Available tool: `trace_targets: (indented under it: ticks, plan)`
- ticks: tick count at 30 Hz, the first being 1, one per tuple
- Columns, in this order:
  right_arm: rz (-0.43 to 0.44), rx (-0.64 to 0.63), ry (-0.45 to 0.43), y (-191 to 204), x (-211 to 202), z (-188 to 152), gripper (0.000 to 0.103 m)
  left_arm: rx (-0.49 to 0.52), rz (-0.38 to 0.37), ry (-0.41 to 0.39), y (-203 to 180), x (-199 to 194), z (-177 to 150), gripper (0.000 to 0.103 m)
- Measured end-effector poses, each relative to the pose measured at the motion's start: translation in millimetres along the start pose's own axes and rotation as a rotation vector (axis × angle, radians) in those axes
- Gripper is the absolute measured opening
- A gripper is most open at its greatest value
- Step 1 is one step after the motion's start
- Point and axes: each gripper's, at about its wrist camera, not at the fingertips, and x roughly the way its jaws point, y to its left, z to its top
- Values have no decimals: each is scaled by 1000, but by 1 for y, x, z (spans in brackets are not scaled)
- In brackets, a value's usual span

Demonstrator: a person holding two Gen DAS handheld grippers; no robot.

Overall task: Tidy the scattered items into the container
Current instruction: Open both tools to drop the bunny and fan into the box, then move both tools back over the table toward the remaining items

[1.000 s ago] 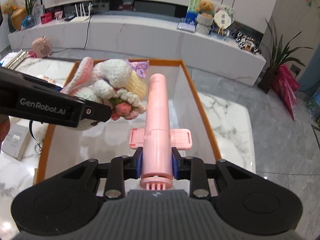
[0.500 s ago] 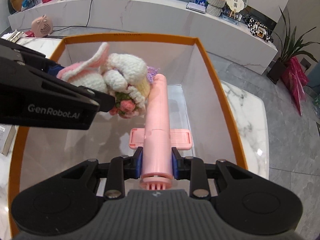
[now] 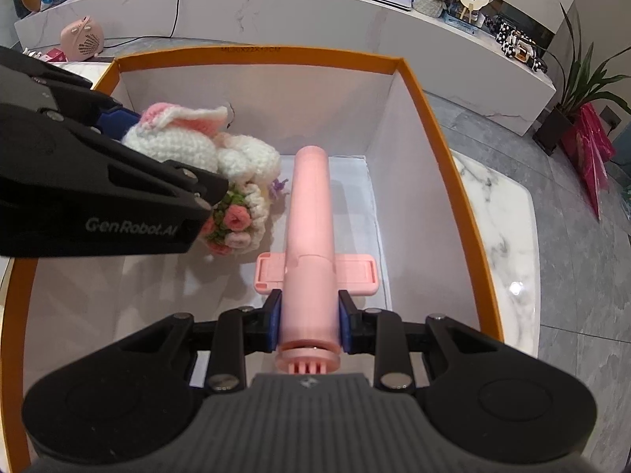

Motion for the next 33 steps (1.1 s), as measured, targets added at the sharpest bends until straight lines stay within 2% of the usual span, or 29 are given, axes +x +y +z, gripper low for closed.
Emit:
trace_targets:
  ticks: [3, 17, 25, 33]
  plan:
    - [-3, 11, -19, -3, -3, 4, 31, -4, -4, 4, 2, 1, 2, 65]
    - [-10, 8, -40, -1, -20, 0, 32, 1, -16, -30, 4, -18, 3, 65]
    - [-13, 17, -65, 5, -39, -4, 33, -16, -24, -78, 13, -48, -2, 65]
    - [-15, 22, -126, 18, -74, -7, 37, -54, -31, -146, 32, -92, -16, 67]
